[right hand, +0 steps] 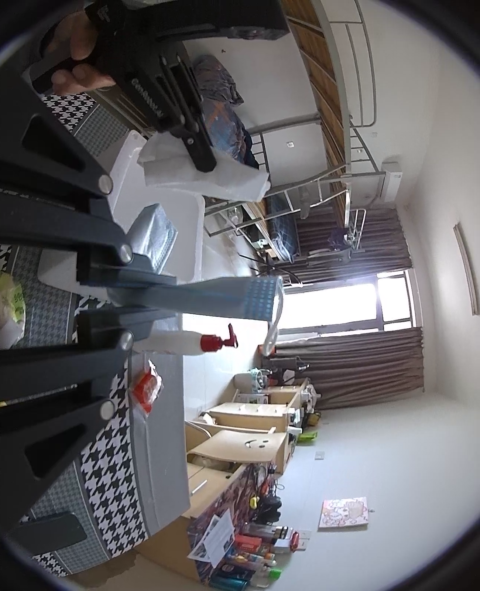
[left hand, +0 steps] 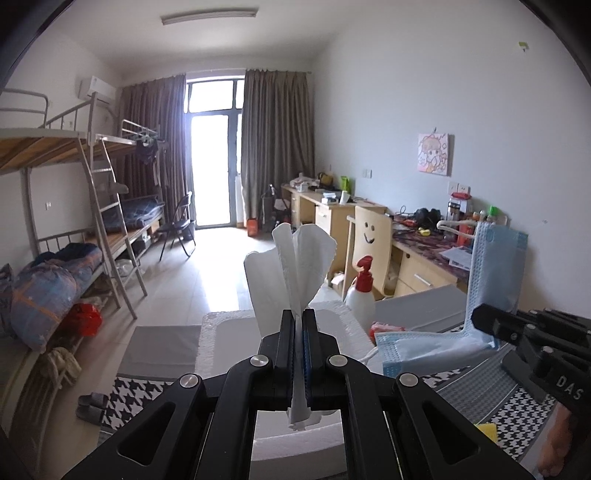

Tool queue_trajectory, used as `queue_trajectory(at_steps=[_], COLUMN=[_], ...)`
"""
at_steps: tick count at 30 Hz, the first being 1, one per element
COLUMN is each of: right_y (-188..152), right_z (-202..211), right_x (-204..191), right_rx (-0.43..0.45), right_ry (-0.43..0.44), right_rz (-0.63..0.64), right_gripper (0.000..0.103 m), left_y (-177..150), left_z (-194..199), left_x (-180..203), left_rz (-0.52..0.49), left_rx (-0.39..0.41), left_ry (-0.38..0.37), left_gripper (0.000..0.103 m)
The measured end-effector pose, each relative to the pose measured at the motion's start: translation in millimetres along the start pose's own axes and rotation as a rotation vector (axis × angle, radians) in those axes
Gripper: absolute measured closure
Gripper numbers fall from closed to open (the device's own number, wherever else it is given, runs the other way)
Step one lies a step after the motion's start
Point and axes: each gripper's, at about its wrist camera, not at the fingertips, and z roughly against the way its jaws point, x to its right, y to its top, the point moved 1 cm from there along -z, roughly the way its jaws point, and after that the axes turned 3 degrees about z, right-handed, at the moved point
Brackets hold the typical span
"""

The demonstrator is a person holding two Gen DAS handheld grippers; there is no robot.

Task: Organize soft objects
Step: 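Open the left tool over the foam box to drop the tissue, then lower the blue mask into the foam box and open the right tool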

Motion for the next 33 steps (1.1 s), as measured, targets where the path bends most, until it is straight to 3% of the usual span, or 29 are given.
queue_trajectory(at_steps=[14,17,19,21,22,27,33], right_y=[1,1,2,3,3,4,5], right_z=[-14,-17,-18,-19,-19,-22,-24], right_x=[-5,-6,-7,-9,-10,-13,-16], right_rx=[-0.031,-0.035,-0.035,-0.035,-0.035,-0.037,-0.036], right_ry=[-0.019,-0.023,-0.026,-0.028,-0.03,-0.038,-0.034], right_rz=[0.009,0.01,0.011,0.015,0.016,0.019,0.021], right_gripper=[0.092,0.092,0.093,0.092,0.092,0.092,0.092], left_y=[-8,-10,-11,-11,-10,-7,-2], left_z=[-35,-35,-36,-33,-31,-20,-4], left_x=[-12,-15,-18,-21,-23,-31,-38], left_rz=[0.018,0.019,0.026,0.04,0.048,0.066,0.073], left_rx=[-0.114,-0.125,-0.133,-0.117,-0.108,-0.055,0.007], left_ry=[0.013,0.023,0.025,0.033,0.038,0.063,0.081], left_gripper=[0.099,0.093,0.074,0.039,0.033,0.016,0.012])
